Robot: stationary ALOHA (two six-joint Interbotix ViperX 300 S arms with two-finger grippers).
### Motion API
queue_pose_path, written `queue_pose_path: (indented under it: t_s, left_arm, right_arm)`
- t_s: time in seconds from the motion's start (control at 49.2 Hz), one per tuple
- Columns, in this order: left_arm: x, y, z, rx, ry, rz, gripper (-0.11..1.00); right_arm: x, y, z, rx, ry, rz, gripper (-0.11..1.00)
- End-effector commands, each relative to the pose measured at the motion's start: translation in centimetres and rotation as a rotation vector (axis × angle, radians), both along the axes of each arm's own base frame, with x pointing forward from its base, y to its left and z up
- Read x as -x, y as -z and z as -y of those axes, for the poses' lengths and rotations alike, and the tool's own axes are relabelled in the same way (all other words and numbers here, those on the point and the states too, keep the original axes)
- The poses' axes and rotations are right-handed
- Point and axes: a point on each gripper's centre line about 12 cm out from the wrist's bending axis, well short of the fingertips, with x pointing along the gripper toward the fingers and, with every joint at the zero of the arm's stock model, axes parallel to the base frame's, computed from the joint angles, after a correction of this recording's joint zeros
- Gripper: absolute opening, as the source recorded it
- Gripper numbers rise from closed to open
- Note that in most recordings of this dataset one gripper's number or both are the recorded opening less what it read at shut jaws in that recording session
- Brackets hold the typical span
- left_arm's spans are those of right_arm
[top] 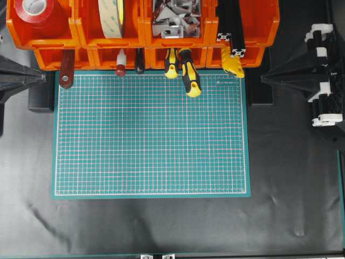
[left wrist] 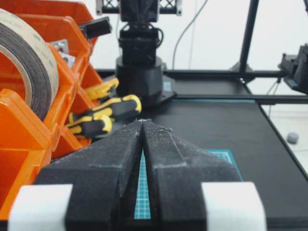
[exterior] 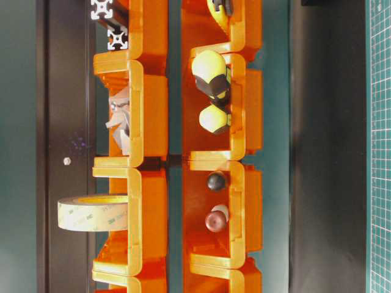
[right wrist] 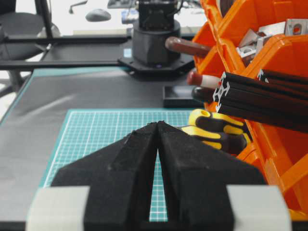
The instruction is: Pick cutter from container rack with right arm.
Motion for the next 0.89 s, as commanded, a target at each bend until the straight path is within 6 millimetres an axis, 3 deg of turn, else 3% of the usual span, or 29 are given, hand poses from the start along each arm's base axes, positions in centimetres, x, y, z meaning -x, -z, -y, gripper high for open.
queue_pose_path:
  t_s: [0.0,0.061,0.122,0.65,0.874]
  left_arm:
    - [-0.4,-1.5,0.1,-0.033,0.005,0.025,0.06]
    - [-0.5,-2.1,0.1,-0.033,0.005,0.017,0.04]
    - [-0.6,-2.6,0.2,-0.034,0.008,-0.009,0.00]
    - [0.3,-3.9,0.4,-0.033,0.017,-0.139,0.00]
    - [0.8,-4.2,0.4,-0.031,0.017,-0.135,0.00]
  right_arm:
    - [-0.3,-1.1,-0.1,-0.017,-0.004,0.032,0.02]
    - [-0.4,-1.9,-0.4,-0.019,-0.016,0.040,0.06]
    - [-0.5,-2.7,-0.6,-0.023,-0.025,0.021,0.00]
    - [-2.9,-9.6,-2.6,0.048,-0.099,-0.482,0.00]
    - [-4.0,-9.6,-3.2,0.257,-0.051,-0.691,0.00]
